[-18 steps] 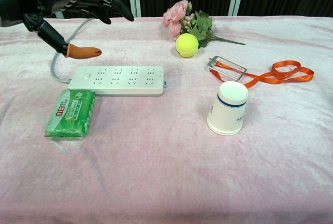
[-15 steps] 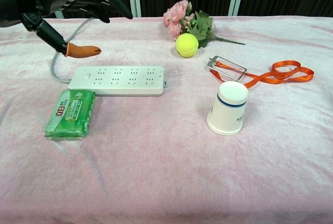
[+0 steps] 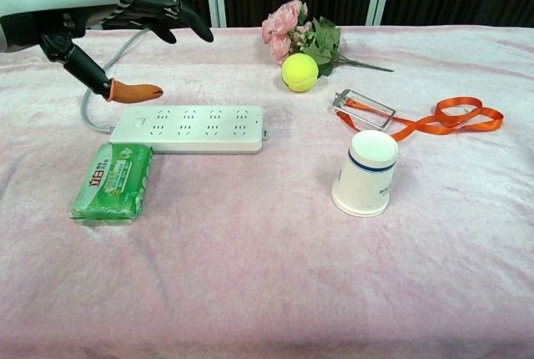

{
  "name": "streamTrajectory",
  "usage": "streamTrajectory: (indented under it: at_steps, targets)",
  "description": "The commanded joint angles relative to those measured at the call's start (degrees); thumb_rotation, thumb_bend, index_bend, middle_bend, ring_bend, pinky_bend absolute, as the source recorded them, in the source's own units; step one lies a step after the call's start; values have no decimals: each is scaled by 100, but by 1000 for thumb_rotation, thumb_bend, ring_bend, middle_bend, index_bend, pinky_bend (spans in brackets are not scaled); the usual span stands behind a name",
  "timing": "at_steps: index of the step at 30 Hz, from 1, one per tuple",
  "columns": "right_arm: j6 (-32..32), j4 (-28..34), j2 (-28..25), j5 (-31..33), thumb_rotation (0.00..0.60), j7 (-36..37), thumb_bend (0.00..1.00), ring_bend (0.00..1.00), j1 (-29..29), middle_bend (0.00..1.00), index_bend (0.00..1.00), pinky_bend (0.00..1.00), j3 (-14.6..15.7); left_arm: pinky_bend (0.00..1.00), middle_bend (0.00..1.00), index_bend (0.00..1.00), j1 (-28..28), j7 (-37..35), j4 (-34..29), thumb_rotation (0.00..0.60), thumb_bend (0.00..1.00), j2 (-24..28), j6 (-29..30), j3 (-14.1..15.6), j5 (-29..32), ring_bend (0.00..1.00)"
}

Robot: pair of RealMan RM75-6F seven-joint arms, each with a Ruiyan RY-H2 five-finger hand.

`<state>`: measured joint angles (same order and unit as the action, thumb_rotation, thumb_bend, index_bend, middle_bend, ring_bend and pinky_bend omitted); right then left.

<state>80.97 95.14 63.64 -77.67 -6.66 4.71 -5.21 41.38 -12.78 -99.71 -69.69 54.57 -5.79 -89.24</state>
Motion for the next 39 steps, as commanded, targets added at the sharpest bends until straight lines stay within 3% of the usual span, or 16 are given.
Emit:
streamTrajectory:
  at_steps: [1,3,11,14,18,24,29,39]
  targets:
    - [-2,8,-7,-11,600,-15,170,193,-3,91,35,203,12,201,161,212,10,22,42,600,337,-4,-29,15,59,76]
    - [7,14,-10,-25,600,-24,171,193,-9,91,35,203,20,246,172,212,8,95,74,600,337,9,-3,12,67,111]
    - [-26,16,-14,42,600,-6,170,193,-8,91,35,203,4,253,187,209,-66,540,130,600,337,72,188,-48,218,131]
    - [-31,30,-19,53,600,-16,170,193,-12,91,35,203,6,310,260,186,-104,731,103,600,353,155,222,-60,323,274]
    - [-32,53,-32,68,600,-14,171,193,-22,91,35,203,10,479,460,156,-298,1503,138,600,474,249,465,-131,777,488]
    - [-55,64,-44,47,600,18,170,193,-19,91,35,203,26,626,625,284,-480,3095,226,600,563,438,450,-90,1969,664]
    - [-64,85,-48,18,600,-7,170,193,-13,91,35,203,42,682,698,330,-425,3925,480,600,615,374,249,69,2573,734]
    - [-89,98,-45,45,600,-63,171,193,-5,91,35,203,46,719,747,290,-291,4087,777,600,636,81,-76,168,2796,787]
